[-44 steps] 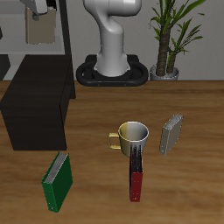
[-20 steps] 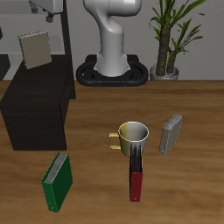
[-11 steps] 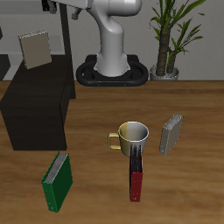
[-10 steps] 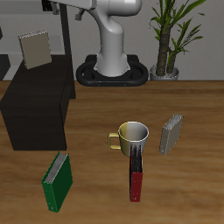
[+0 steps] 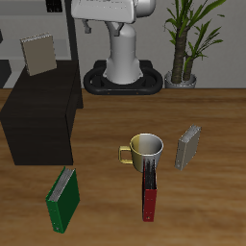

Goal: Place the right yellow book upright on top of the shelf and place the white-yellow mug on top of the shelf

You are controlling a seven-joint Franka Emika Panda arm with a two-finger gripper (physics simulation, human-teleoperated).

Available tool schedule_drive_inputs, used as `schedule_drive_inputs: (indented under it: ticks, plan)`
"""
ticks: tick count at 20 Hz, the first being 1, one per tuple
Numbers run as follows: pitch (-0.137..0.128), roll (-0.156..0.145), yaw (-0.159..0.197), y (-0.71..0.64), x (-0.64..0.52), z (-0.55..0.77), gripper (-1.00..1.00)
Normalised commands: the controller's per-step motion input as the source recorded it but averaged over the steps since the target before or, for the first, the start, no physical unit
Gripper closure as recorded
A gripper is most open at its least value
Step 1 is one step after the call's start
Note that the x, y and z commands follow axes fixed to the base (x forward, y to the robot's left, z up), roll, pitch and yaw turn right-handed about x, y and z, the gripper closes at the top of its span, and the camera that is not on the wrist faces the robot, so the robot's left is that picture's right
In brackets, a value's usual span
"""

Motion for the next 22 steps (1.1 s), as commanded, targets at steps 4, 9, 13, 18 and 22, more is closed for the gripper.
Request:
schedule_drive_inputs:
  ticks: [4,9,13,18,22]
  plan:
    - [0.037,0.051,0.196,0.57,0.6,-0.4,-1.0]
    - [0.016,0.015,0.115,0.41,0.55,-0.33,-1.0]
    - [0.017,0.02,0.053,0.31,0.42,-0.24,-1.0]
    - [0.031,0.005,0.04,0.24,0.42,-0.21,-1.0]
    - [0.0,0.001,0.042,0.26,0.29,-0.18,-1.0]
